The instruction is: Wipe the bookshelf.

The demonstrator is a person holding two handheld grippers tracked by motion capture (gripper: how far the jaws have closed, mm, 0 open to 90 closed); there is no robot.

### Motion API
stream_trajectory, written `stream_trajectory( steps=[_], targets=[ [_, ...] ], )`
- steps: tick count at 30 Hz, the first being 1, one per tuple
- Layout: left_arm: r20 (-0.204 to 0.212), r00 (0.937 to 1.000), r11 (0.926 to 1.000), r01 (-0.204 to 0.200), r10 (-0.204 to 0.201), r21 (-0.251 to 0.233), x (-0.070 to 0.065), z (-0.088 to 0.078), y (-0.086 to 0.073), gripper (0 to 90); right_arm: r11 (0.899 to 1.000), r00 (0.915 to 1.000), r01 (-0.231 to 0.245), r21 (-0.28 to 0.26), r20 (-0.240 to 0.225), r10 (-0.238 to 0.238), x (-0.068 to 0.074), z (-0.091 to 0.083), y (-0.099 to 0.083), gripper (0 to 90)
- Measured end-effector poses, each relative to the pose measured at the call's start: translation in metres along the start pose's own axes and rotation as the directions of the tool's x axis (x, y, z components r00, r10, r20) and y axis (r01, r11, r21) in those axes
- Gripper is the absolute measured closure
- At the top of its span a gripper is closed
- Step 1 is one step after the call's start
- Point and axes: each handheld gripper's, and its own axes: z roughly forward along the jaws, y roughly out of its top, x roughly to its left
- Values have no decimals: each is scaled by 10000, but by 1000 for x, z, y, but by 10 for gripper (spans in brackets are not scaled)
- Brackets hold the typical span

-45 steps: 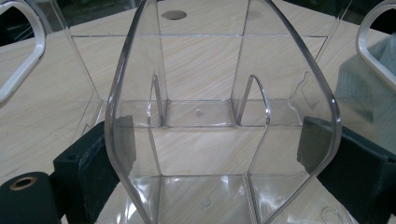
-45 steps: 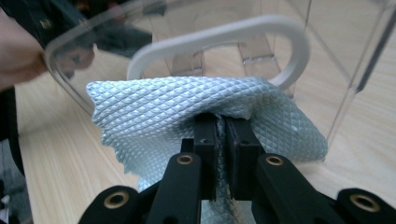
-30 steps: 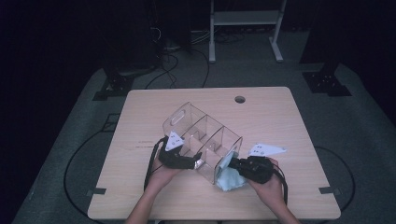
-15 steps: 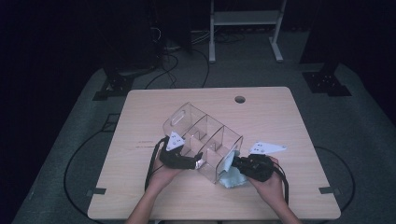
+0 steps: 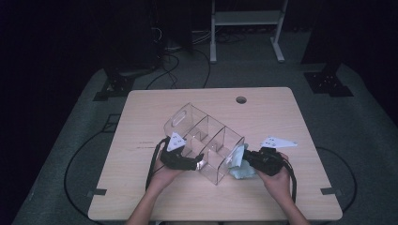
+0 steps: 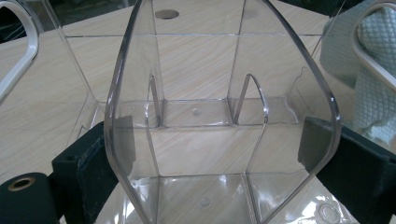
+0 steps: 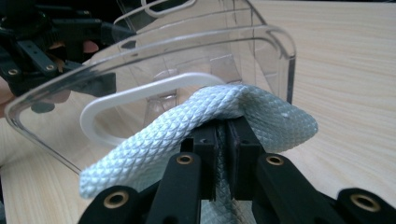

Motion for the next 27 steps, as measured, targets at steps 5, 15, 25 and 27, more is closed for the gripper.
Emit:
stream_trajectory(
  steps=[5,15,25,27],
  targets=[
    [-7,10000,10000,5,-5,-18,0,0,0,73,10000,10000,-58,-16,9,58,-2,-3,-1,832],
    [62,10000,10000,46,-46,-18,1,0,0,70,9981,9988,-242,-565,408,265,-10,-9,12,832],
    [119,9999,10000,72,-72,-25,1,-1,1,66,9982,9977,-433,423,548,409,-19,9,-7,833],
    [139,9999,10000,49,-49,-9,2,-1,1,66,9992,9977,-388,136,562,379,-18,4,-1,832]
  ],
)
